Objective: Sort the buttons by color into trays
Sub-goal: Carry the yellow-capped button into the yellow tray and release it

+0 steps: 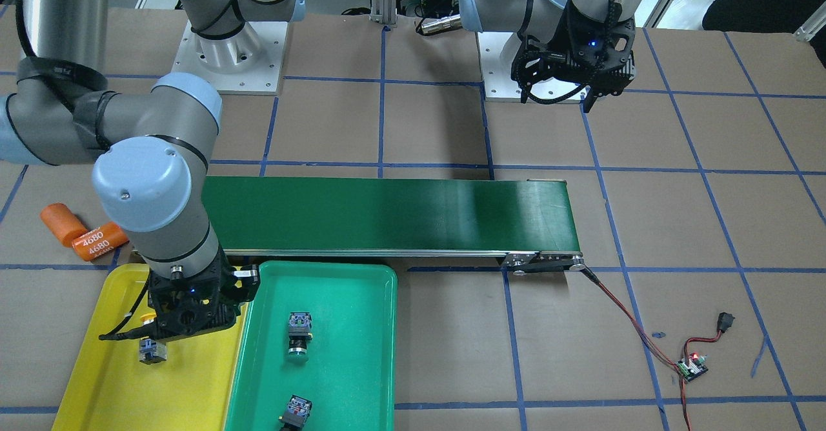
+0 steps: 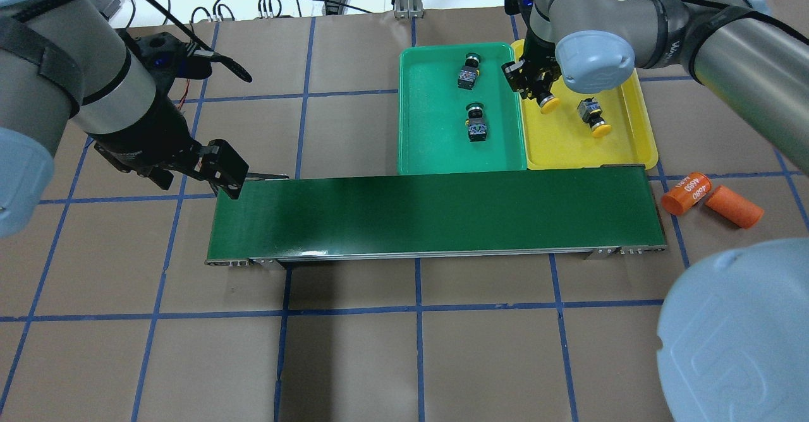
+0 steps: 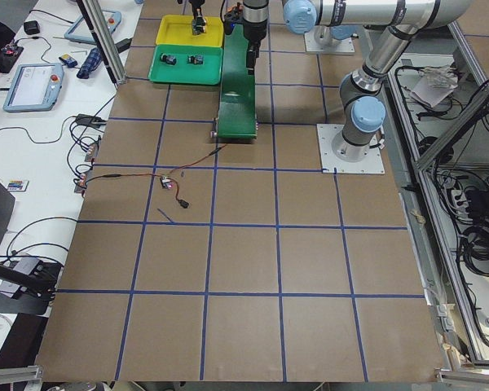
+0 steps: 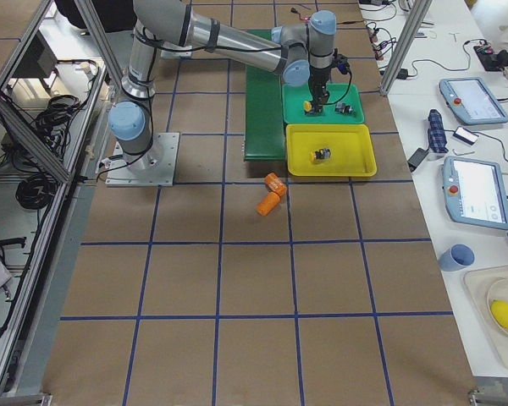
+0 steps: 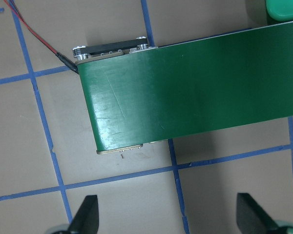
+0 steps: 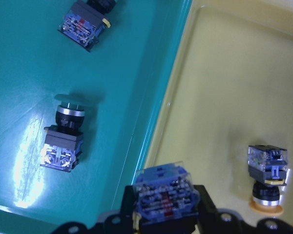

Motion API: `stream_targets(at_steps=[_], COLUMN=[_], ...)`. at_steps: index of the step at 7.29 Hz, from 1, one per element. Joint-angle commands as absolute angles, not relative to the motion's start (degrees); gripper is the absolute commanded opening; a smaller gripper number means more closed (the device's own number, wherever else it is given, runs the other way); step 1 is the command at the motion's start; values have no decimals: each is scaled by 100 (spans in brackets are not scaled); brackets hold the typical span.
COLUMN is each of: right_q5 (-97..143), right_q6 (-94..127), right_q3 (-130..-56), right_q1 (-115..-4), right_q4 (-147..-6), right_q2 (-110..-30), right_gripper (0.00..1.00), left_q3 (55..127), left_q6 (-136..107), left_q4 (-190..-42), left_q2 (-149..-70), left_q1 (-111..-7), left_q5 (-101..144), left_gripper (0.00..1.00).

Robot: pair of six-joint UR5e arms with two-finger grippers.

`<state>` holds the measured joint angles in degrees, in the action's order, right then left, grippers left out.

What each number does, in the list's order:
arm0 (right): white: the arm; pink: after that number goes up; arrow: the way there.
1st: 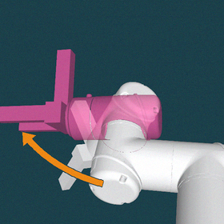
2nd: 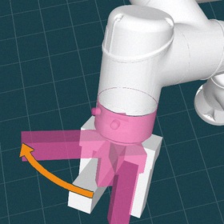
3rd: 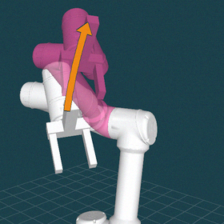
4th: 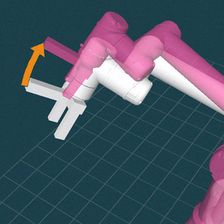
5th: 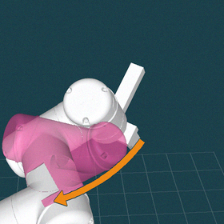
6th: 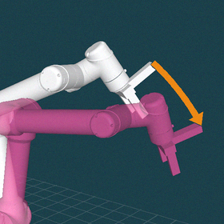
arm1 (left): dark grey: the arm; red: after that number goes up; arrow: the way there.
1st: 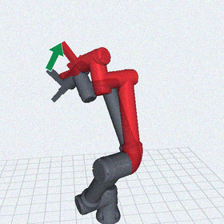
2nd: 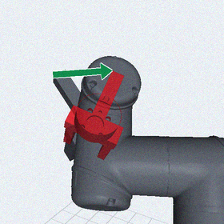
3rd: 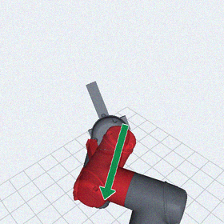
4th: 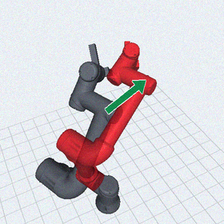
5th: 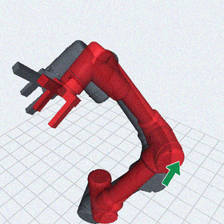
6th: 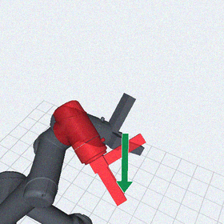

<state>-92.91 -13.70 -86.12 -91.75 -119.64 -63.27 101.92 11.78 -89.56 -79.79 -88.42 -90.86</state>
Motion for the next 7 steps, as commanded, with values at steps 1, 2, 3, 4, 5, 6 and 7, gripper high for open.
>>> stream_targets(at_steps=[1, 2, 3, 4, 5, 6, 7], right_q5=[-9264, -9255, -9237, -9246, -9263, -9264, -9238], right_q6=[-1643, -1652, -1644, -1644, -1652, -1661, -1652], right_q3=[-8543, -8499, -8508, -8508, -8499, -8499, -8516], right_q1=[-8930, -8886, -8825, -8807, -8789, -8693, -8597], right_q4=[-12023, -12093, -12085, -12120, -12355, -12723, -12805], right_q2=[-6100, -6013, -5925, -5898, -5697, -5460, -5406], right_gripper=[0, 0, 0, 0, 10, 47, 83], left_q3=[10222, 10213, 10213, 10222, 10222, 10222, 10230], left_q6=[1169, 1178, 1178, 1169, 1178, 1178, 1213], left_q4=[-8956, -8956, -8956, -8956, -8965, -8956, -8973], left_q2=[-7937, -7910, -7945, -7902, -7893, -7919, -7893], left_q1=[-8850, -8842, -8850, -8851, -8851, -8851, -8842], left_q5=[-8966, -8817, -8798, -8676, -8692, -8701, -8745], left_gripper=[100, 100, 100, 100, 100, 100, 100])
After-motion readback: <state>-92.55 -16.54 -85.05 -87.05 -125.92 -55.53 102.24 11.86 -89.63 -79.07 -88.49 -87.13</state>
